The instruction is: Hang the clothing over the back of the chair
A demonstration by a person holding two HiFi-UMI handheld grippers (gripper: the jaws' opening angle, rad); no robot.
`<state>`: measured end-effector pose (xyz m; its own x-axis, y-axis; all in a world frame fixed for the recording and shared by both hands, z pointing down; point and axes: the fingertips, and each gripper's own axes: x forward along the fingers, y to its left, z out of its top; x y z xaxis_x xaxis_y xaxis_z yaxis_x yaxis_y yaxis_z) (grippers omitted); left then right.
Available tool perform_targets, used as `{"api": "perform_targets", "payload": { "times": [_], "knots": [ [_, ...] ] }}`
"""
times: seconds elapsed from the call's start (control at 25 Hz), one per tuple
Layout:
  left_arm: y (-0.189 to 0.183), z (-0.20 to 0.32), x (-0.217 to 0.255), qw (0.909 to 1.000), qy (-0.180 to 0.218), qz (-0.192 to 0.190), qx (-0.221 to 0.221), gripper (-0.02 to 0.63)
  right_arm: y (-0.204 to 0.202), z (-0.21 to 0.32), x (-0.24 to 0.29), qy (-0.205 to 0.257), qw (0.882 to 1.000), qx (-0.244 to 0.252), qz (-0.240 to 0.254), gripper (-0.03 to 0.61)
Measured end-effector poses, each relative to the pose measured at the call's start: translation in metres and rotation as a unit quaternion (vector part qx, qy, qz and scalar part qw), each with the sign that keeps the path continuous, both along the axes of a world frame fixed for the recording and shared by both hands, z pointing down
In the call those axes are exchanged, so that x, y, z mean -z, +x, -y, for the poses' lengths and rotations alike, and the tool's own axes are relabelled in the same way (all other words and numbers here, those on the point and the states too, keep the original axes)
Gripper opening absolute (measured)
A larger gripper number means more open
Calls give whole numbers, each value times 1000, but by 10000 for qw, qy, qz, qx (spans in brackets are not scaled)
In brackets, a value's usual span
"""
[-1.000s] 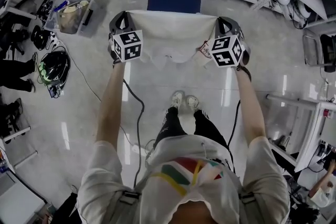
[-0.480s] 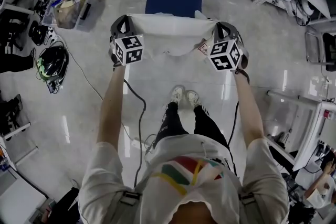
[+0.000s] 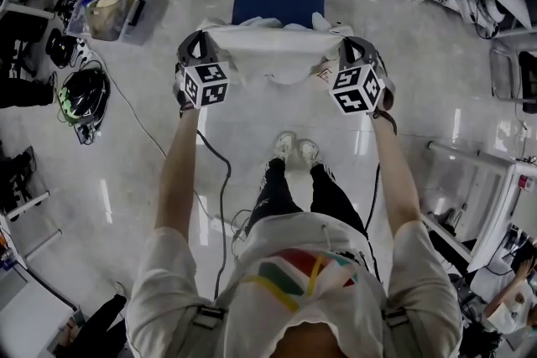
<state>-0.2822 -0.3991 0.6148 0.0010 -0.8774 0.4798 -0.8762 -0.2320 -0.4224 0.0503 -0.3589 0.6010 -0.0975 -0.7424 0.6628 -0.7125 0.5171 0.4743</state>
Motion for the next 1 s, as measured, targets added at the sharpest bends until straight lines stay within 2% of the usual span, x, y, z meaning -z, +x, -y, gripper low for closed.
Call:
{"api": "perform_targets", "payload": {
  "times": [0.52, 0.88, 1.0],
  "knots": [
    [-1, -12, -16, 9998, -170, -57, 42, 15, -1, -14, -25, -195, 9998, -71, 69, 8],
    [-1, -17, -16, 9990, -155, -370, 175, 15, -2, -13, -26, -204, 9973, -433, 558, 11],
    [-1, -18, -12, 9988, -103, -450, 168, 15, 0, -13, -23, -192, 9962, -523, 665, 42]
  ]
}}
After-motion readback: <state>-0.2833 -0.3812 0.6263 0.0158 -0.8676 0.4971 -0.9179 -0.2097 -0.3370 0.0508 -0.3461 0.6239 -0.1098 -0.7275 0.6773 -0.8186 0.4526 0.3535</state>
